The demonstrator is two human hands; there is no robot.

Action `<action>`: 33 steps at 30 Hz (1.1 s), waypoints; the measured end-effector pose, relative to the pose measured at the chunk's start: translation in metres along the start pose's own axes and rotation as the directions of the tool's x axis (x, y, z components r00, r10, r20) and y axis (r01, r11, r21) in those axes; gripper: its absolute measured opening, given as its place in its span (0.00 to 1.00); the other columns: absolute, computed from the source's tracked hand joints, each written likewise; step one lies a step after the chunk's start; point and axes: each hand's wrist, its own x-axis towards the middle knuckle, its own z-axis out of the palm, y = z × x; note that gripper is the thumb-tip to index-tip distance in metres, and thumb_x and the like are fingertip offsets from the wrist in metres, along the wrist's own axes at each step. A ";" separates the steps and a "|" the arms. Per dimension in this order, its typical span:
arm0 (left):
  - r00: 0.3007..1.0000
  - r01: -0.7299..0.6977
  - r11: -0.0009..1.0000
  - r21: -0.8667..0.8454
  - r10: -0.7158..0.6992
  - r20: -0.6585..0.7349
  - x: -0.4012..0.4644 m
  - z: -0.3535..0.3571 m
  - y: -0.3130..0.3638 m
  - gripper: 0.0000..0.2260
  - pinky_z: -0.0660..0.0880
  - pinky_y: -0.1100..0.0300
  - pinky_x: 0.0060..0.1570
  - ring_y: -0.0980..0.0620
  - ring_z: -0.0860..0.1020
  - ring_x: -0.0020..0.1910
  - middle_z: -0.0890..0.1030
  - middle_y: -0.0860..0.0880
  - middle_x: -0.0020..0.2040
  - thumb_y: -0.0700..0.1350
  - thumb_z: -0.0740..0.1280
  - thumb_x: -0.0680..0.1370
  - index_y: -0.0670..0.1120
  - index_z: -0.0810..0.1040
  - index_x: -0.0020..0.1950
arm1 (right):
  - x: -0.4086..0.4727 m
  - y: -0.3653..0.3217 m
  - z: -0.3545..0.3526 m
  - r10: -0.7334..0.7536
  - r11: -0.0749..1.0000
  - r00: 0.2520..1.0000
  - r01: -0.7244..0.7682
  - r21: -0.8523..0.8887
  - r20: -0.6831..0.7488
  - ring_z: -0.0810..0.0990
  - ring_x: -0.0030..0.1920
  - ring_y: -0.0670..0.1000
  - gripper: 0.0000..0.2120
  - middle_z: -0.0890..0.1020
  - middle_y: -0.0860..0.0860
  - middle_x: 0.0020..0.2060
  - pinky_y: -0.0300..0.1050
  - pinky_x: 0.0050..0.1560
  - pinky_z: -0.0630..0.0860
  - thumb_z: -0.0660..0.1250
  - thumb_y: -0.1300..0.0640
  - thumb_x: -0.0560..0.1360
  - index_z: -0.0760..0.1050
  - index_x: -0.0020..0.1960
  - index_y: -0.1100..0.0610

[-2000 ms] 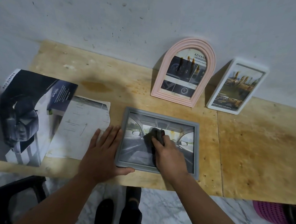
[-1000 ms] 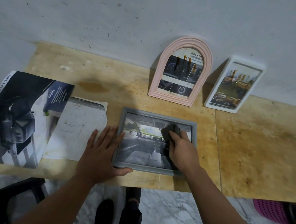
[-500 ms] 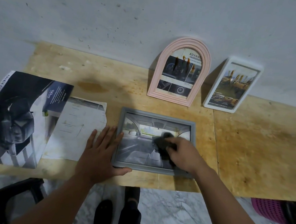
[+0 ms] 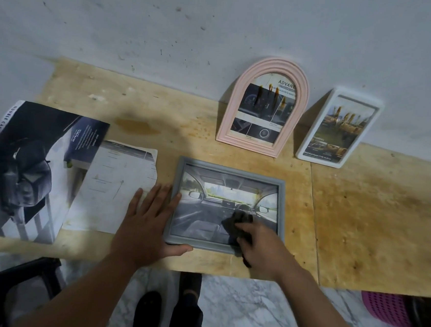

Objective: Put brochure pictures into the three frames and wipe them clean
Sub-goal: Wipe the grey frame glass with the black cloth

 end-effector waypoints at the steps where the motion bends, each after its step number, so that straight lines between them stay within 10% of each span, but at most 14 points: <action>1: 1.000 -0.004 1.000 -0.001 0.004 0.001 0.001 0.000 0.000 0.54 0.58 0.34 0.77 0.42 0.58 0.82 0.60 0.42 0.83 0.82 0.60 0.67 0.46 0.63 0.82 | 0.005 -0.001 -0.010 0.022 0.996 0.999 -0.026 0.088 0.045 0.83 0.49 0.51 0.15 0.82 0.48 0.54 0.45 0.51 0.80 0.64 0.58 0.82 0.80 0.66 0.50; 5: 1.000 -0.003 1.000 -0.003 0.003 0.001 0.000 0.000 0.000 0.54 0.58 0.34 0.77 0.42 0.58 0.82 0.61 0.42 0.82 0.82 0.61 0.67 0.46 0.64 0.81 | 0.043 0.005 -0.027 0.067 0.984 0.976 -0.030 0.177 -0.206 0.80 0.60 0.57 0.20 0.78 0.55 0.64 0.45 0.60 0.76 0.66 0.55 0.82 0.74 0.73 0.49; 11: 1.000 -0.003 1.000 -0.003 0.003 -0.005 -0.001 0.000 -0.001 0.54 0.58 0.34 0.77 0.42 0.58 0.82 0.61 0.42 0.82 0.82 0.61 0.67 0.46 0.64 0.81 | 0.048 0.015 0.009 0.025 0.950 0.908 -0.151 -0.272 -0.418 0.76 0.58 0.58 0.27 0.68 0.55 0.64 0.53 0.50 0.82 0.64 0.47 0.81 0.66 0.78 0.50; 17: 1.000 -0.011 1.000 -0.015 0.011 -0.026 -0.001 0.000 -0.001 0.53 0.58 0.34 0.76 0.42 0.59 0.82 0.62 0.42 0.82 0.82 0.61 0.67 0.46 0.65 0.81 | 0.015 0.016 0.030 -0.104 0.953 0.954 0.015 -0.301 -0.280 0.79 0.49 0.57 0.20 0.73 0.53 0.56 0.51 0.40 0.79 0.63 0.52 0.81 0.71 0.73 0.51; 25: 1.000 -0.012 1.000 -0.010 0.012 0.002 -0.001 0.001 -0.001 0.53 0.57 0.34 0.77 0.42 0.57 0.83 0.61 0.42 0.83 0.82 0.60 0.68 0.46 0.64 0.81 | 0.007 0.019 -0.016 0.011 0.997 0.994 -0.002 0.081 -0.109 0.78 0.59 0.48 0.29 0.76 0.41 0.60 0.45 0.58 0.77 0.70 0.58 0.77 0.66 0.75 0.43; 33: 1.000 -0.004 1.000 -0.012 0.004 0.015 0.000 -0.001 -0.001 0.53 0.56 0.34 0.77 0.43 0.56 0.83 0.60 0.43 0.83 0.82 0.59 0.67 0.47 0.64 0.81 | 0.001 0.026 0.019 0.055 0.982 0.989 -0.079 -0.173 -0.140 0.81 0.54 0.57 0.21 0.73 0.53 0.64 0.50 0.53 0.79 0.70 0.52 0.76 0.75 0.69 0.52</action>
